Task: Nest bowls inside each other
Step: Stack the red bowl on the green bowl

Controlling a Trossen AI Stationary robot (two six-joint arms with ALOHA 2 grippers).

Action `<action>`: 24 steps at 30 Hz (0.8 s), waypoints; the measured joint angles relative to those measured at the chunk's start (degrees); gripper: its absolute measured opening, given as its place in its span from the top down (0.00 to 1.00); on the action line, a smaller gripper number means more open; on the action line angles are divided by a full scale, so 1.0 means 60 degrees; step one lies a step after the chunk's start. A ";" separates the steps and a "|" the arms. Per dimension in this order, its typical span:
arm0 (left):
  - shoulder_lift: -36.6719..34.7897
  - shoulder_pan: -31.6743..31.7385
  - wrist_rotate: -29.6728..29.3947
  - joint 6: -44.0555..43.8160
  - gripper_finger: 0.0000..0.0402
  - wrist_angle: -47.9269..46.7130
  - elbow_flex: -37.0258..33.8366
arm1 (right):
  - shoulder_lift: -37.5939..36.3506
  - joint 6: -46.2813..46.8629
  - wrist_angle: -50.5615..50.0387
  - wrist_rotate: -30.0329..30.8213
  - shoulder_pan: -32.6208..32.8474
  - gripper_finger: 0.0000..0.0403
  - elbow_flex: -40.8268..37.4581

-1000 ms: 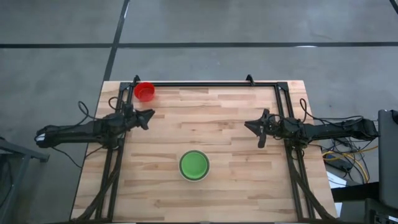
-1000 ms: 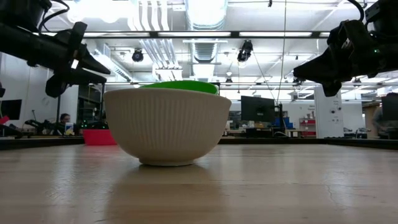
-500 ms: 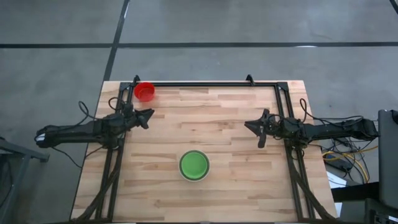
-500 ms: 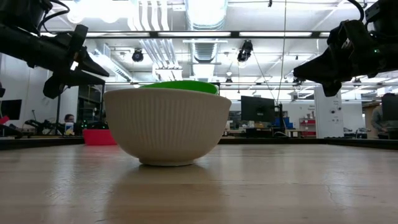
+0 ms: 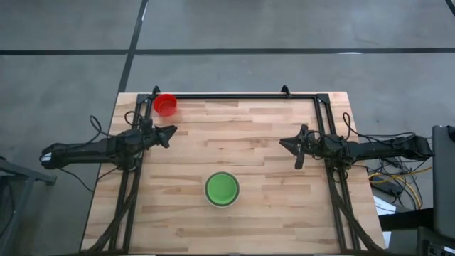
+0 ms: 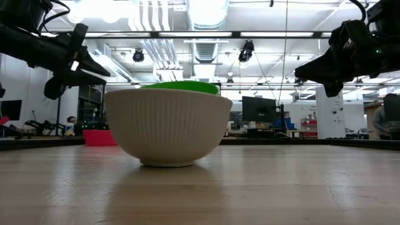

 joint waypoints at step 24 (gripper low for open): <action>-0.0051 0.0011 0.0216 0.1737 0.70 0.4010 -0.0007 | 0.0002 0.0000 0.0000 0.0000 -0.0003 0.87 0.0000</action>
